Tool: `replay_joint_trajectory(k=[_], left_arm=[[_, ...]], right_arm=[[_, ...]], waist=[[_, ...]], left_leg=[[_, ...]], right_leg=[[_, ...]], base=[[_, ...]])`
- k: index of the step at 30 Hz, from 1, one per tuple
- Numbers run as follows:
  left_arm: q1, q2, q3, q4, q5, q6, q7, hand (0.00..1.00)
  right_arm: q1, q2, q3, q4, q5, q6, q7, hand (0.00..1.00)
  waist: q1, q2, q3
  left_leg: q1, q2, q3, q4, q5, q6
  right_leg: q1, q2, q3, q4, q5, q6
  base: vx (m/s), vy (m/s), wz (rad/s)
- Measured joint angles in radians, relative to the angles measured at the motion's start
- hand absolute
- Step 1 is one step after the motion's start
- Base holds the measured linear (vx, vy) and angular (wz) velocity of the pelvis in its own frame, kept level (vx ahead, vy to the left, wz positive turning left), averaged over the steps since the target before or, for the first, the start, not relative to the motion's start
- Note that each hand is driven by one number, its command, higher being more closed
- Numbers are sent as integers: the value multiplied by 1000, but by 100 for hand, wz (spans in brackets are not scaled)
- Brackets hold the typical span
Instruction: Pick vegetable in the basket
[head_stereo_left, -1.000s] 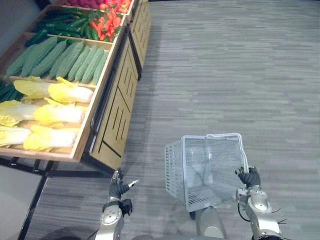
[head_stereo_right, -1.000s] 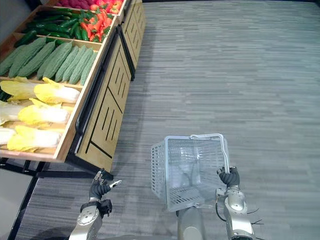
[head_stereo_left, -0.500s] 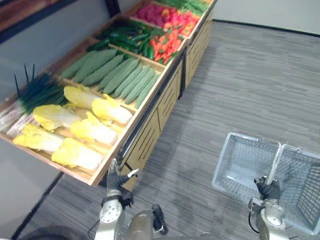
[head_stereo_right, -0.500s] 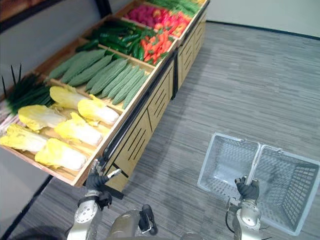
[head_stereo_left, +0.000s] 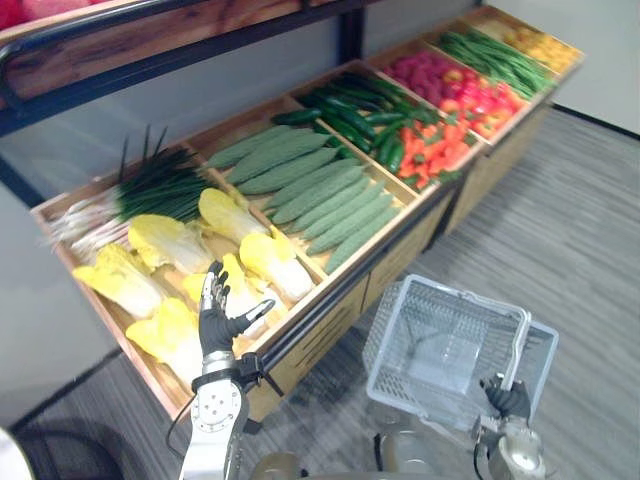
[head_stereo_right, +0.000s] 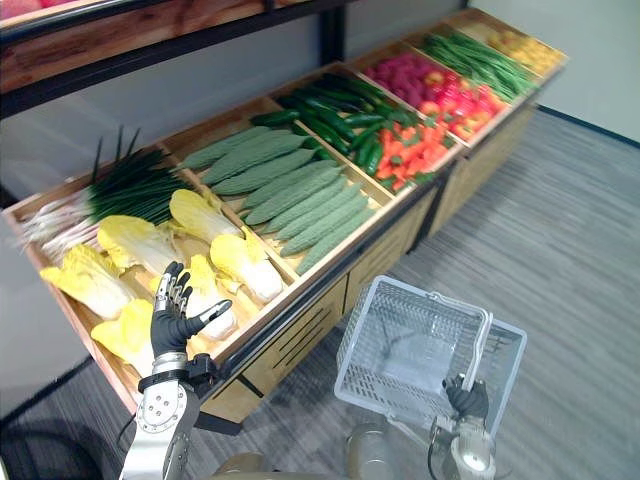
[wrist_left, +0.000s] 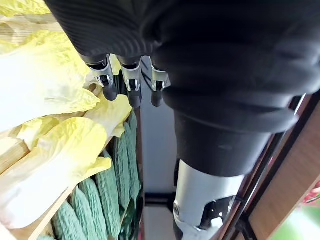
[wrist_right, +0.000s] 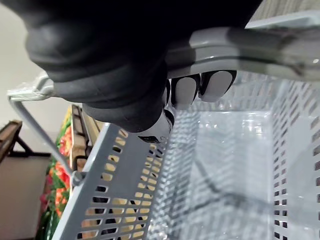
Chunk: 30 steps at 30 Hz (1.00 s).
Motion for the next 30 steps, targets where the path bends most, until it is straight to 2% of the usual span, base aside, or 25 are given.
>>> replay_joint_trajectory(k=[1, 3, 5, 7, 9, 10, 11, 15, 17, 19, 23, 28, 30], left_arm=[[-1, -5, -2, 0, 13, 0, 0, 0], [-1, -11, -1, 0, 15, 0, 0, 0], [0, -13, 0, 0, 16, 1, 0, 0], [-1, -12, 1, 0, 33, 3, 1, 0], [-4, -10, 5, -2, 53, 7, 1, 0], [-7, -4, 7, -1, 65, 12, 1, 0], [-11, 10, 10, -1, 93, 18, 1, 0], [-14, 54, 14, 46, 192, 29, 10, 0], [-18, 63, 12, 86, 238, 45, 24, 0], [-42, 72, 11, 132, 271, 57, 32, 0], [-108, 104, 13, 243, 324, 82, 53, 0], [-217, 136, 14, 367, 358, 113, 81, 0], [-247, 145, 14, 404, 367, 126, 93, 0]], right_arm=[[-2, 1, 4, 0, 14, 0, 1, 100], [-1, 2, 20, 6, 21, 4, 2, 100], [10, 1, 15, 6, 33, 3, 1, 100], [26, 3, -2, 7, 46, 3, -1, 100], [40, 3, -4, 13, 51, 3, -1, 100], [40, 2, -10, 24, 51, 3, -1, 100], [40, 12, -16, 31, 52, 3, 1, 100], [28, 38, -40, 82, 56, 1, 1, 100], [27, 32, -38, 103, 55, -5, 3, 100], [19, 30, -37, 119, 54, -7, 19, 100], [-32, 22, -16, 163, 51, -13, 23, 100], [-49, 20, 4, 180, 51, -16, 24, 100], [-56, 15, 5, 180, 51, -17, 24, 100]], waist=[[-1, 8, -2], [2, 12, -3], [15, 11, -1], [18, 9, 0], [19, 10, 0], [20, 6, 2], [21, 4, 0], [19, -29, -1], [15, -31, -5], [-1, -36, -7], [-31, -38, -10], [-49, -35, -11], [-71, -28, -10]], left_leg=[[-9, 13, 1, -7, 17, -19], [-26, 36, 20, -17, 50, -23], [-38, 67, 137, -15, 91, 4], [-39, 107, 329, -6, 108, 54], [-36, 144, 483, -1, 102, 75], [-34, 142, 513, -19, 102, 74], [-33, 120, 508, -53, 114, 56], [-27, 63, 494, -144, 160, 53], [-17, 45, 494, -187, 182, 55], [-2, 25, 495, -241, 217, 58], [11, 17, 502, -304, 261, 57], [15, 23, 502, -384, 323, 33], [15, 27, 502, -415, 346, 28]], right_leg=[[8, -2, -37, -1, 0, -2], [32, -12, -99, -10, 0, -5], [75, -33, -167, -43, 2, -16], [119, -62, -232, -79, 7, -27], [135, -74, -270, -99, 7, -27], [135, -79, -276, -105, 6, -27], [135, -85, -266, -117, 6, -27], [138, -83, -224, -187, 28, -31], [146, -80, -209, -225, 49, -29], [147, -79, -197, -264, 73, -24], [148, -58, -160, -323, 115, -17], [133, -19, -133, -392, 169, -29], [121, -8, -125, -406, 187, -33]], base=[[141, -326, 136], [74, -216, 113], [27, -121, 109], [7, -72, 94], [-27, 6, 65], [-69, 77, 54], [-83, 115, 35], [-57, 83, 15], [-7, 49, 1], [47, 21, 4], [33, -15, -11], [-11, -52, -20], [-32, -65, -24]])
